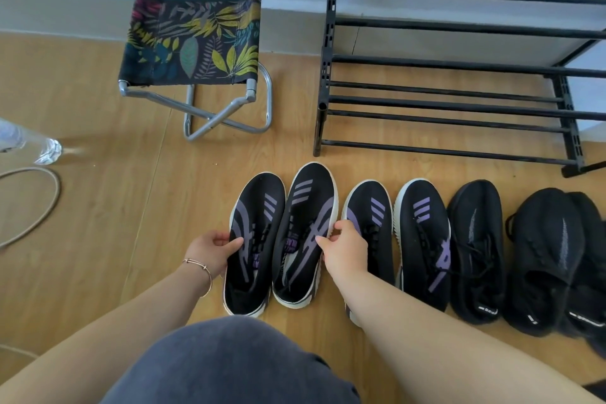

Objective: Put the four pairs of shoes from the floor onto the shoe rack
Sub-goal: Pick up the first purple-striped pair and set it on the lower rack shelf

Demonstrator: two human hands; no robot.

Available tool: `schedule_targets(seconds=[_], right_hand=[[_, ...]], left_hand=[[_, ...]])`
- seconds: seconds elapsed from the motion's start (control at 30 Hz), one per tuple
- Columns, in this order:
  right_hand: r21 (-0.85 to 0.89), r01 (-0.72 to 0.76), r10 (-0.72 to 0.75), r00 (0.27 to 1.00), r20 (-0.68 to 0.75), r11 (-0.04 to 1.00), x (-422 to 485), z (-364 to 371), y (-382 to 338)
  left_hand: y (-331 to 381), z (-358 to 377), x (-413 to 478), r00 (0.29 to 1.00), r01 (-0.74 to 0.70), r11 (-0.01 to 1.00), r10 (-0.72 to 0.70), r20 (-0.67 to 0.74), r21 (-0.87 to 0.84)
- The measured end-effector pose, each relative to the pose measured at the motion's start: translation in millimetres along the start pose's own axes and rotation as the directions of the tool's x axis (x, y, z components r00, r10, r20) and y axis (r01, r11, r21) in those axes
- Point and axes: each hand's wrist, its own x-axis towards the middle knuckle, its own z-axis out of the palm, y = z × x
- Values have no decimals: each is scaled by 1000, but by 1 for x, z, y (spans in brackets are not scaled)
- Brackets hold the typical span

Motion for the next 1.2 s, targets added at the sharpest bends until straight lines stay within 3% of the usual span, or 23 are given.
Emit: schedule_targets(seconds=[0.17,0.63,0.87,1.2], right_hand=[[17,-13,13,1000,-3,1000,2,-7,1],[-154,-18,28,998,58,988,41,-85,-21],[-24,-87,89,992,94,996,49,-151,-8],[129,-40,45,998,-36,991,103,-203,-14]], left_hand=[[5,-5,-1,996,-28,1000,27,86,12],[53,19,-12,973,-97,995,96,211,-3],[85,66,-30,955,-123,990,137,264,-72],[162,116,-4,955,-177,979,195,223,-100]])
